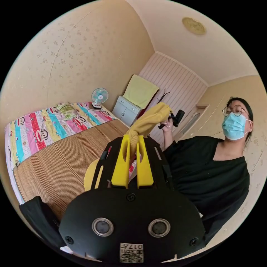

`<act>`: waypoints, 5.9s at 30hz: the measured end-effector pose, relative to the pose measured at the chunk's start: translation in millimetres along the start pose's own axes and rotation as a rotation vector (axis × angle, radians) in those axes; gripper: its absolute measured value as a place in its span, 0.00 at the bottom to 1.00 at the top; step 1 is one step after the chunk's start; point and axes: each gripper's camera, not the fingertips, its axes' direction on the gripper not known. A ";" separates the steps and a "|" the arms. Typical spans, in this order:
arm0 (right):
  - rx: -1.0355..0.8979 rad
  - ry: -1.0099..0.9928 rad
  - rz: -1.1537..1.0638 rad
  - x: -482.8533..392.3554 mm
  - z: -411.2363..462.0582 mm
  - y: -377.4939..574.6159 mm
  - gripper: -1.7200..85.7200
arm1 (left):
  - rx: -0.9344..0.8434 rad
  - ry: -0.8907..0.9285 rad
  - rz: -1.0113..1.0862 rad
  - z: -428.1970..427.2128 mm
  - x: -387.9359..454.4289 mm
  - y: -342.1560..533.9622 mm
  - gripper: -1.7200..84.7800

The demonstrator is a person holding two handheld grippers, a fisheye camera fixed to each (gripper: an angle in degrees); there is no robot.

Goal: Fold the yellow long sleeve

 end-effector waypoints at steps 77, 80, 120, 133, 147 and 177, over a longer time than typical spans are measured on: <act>-1.280 0.304 0.472 449.8 -140.5 566.7 0.05 | -0.179 -0.331 -0.910 -177.2 -131.8 233.4 0.05; -1.245 0.284 0.562 432.4 -201.5 546.6 0.05 | -0.177 -0.357 -0.943 -220.1 -88.4 258.6 0.05; -0.621 0.659 1.594 972.2 -518.3 470.8 0.08 | -0.019 -0.449 -0.978 -189.4 156.3 173.6 0.10; -0.374 0.632 0.537 728.5 -399.2 233.4 0.05 | 0.037 -0.367 -0.980 -238.6 136.7 155.9 0.10; -0.745 0.108 0.372 294.7 -38.2 496.8 0.06 | 0.186 -0.326 -1.054 -350.8 83.9 199.1 0.11; -0.660 0.349 0.661 480.1 -108.7 630.8 0.12 | 0.138 -0.248 -0.677 -187.9 -140.0 -54.0 0.08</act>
